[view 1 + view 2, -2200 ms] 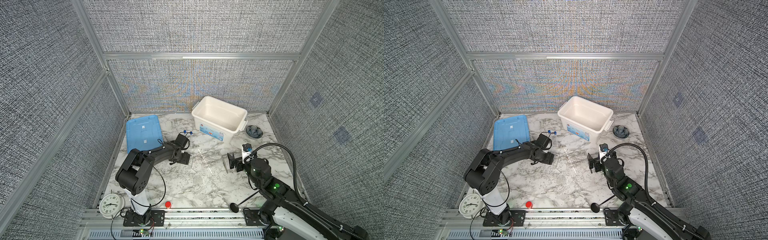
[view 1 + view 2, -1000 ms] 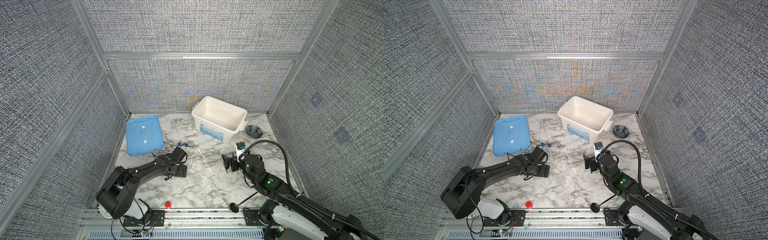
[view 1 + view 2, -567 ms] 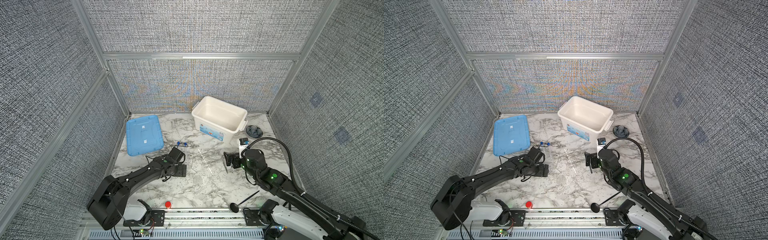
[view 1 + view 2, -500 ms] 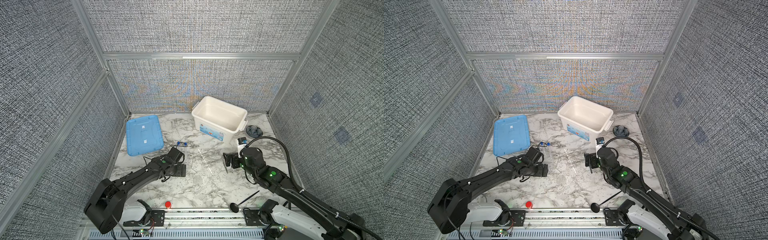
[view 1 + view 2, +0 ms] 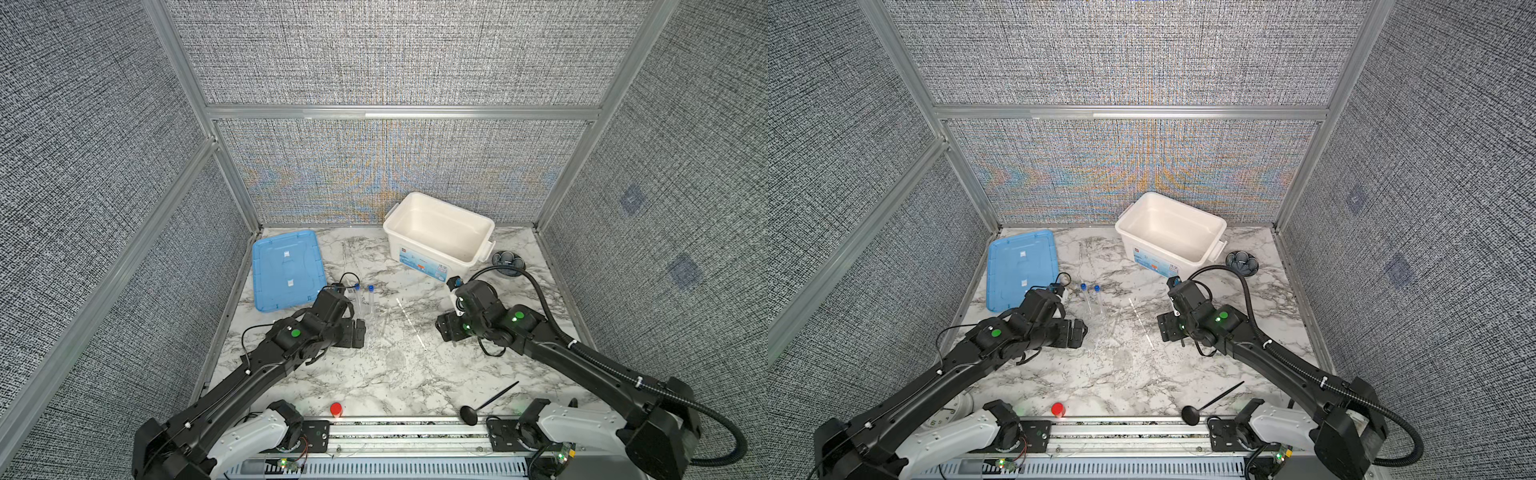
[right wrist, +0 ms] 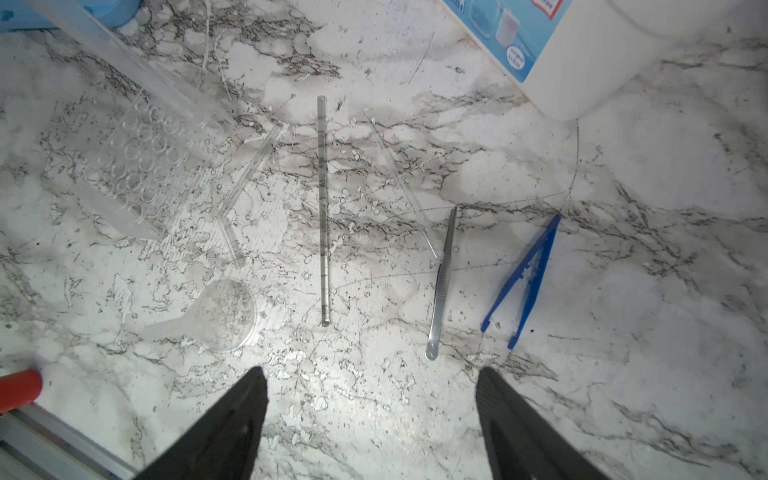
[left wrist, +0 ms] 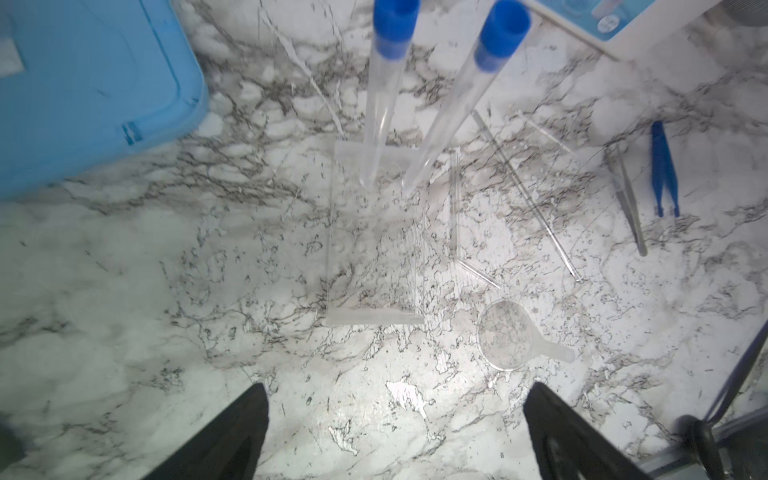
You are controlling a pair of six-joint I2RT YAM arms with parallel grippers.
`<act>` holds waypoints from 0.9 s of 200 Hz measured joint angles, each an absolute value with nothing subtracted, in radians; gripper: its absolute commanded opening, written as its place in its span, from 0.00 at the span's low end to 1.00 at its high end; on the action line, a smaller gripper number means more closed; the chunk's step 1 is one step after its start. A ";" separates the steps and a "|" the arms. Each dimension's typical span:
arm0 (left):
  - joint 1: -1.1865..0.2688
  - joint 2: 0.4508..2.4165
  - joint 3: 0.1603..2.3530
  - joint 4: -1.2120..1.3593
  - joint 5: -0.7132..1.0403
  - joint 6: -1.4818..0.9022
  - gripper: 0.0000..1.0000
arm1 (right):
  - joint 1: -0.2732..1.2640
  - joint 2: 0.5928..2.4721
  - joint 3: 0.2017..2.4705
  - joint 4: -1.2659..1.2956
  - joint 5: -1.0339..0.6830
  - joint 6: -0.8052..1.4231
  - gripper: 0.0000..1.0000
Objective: Organize the chemistry lab equipment
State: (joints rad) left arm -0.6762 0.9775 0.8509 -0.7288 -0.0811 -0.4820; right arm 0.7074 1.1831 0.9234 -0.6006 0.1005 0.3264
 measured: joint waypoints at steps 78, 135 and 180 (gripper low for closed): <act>-0.552 0.958 0.875 -0.714 -0.091 -0.340 0.99 | 0.727 1.205 0.957 -0.689 0.168 0.432 0.78; -0.360 0.999 0.851 -0.629 0.009 -0.317 0.99 | 0.730 1.220 1.038 -0.720 0.282 0.487 0.77; -0.299 1.052 0.828 -0.622 0.027 -0.323 0.99 | 0.718 1.229 1.053 -0.696 0.410 0.666 0.77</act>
